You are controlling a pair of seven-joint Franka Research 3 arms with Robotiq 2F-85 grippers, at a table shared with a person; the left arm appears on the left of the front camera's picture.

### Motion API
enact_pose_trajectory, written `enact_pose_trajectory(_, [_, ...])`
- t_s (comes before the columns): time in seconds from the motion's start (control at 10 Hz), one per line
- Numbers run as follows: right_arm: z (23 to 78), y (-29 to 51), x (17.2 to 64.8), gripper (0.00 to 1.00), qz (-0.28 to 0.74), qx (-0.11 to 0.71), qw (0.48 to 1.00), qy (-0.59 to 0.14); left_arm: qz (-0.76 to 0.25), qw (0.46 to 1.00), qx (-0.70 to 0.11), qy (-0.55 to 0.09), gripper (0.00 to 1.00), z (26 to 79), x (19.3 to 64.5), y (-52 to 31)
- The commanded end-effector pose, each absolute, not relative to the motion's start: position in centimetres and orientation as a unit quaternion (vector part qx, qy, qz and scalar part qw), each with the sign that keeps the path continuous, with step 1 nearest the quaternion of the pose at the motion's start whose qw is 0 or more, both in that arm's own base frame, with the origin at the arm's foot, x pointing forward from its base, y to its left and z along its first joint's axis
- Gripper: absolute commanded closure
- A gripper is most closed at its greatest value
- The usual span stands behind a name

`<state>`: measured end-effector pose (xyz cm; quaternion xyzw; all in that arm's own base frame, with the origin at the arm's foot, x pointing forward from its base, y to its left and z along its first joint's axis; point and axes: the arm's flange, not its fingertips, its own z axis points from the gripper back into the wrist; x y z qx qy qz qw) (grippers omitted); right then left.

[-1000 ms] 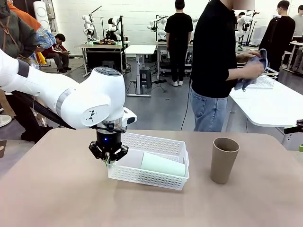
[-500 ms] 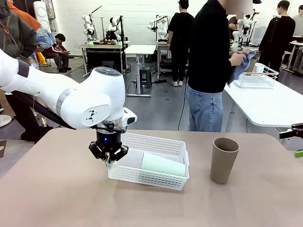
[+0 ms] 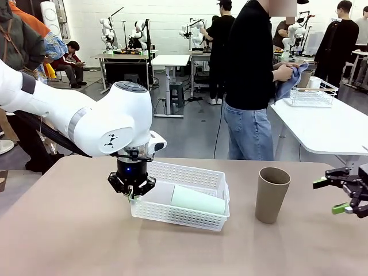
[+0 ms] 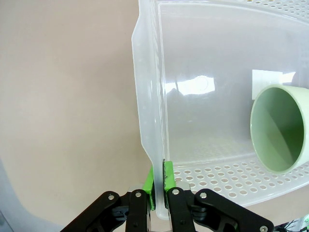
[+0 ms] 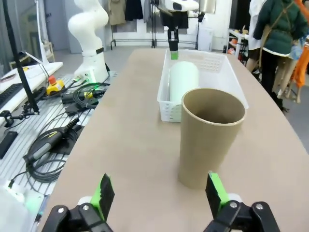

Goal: Clean and organize the cups into the basket.
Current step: Pick up the Reusable plastic cup from the right side of the table and stack it inside the Organizing basket in the center of the table.

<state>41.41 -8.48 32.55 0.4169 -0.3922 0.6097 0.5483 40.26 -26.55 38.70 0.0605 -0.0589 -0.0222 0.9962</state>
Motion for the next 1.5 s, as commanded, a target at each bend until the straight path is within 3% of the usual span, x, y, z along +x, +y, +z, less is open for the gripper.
enact_pose_trajectory(0.0, [30.8,-6.9,43.9,0.00,0.603,0.433,0.540,-0.396,-0.025,0.996,0.064,-0.063,1.00,38.7,40.1,-26.3])
enact_pose_trajectory(0.4, [29.0,-4.1,47.2,0.00,0.576,0.468,0.540,-0.397,-0.025,0.996,0.064,-0.063,1.00,38.7,40.1,-26.3])
enact_pose_trajectory(1.1, [28.6,-4.4,46.9,0.00,0.584,0.462,0.536,-0.397,-0.025,0.996,0.064,-0.063,1.00,38.7,40.1,-26.3])
enact_pose_trajectory(1.4, [25.8,-3.1,48.6,0.00,0.575,0.442,0.569,-0.388,-0.025,0.996,0.064,-0.063,1.00,38.7,40.1,-26.3])
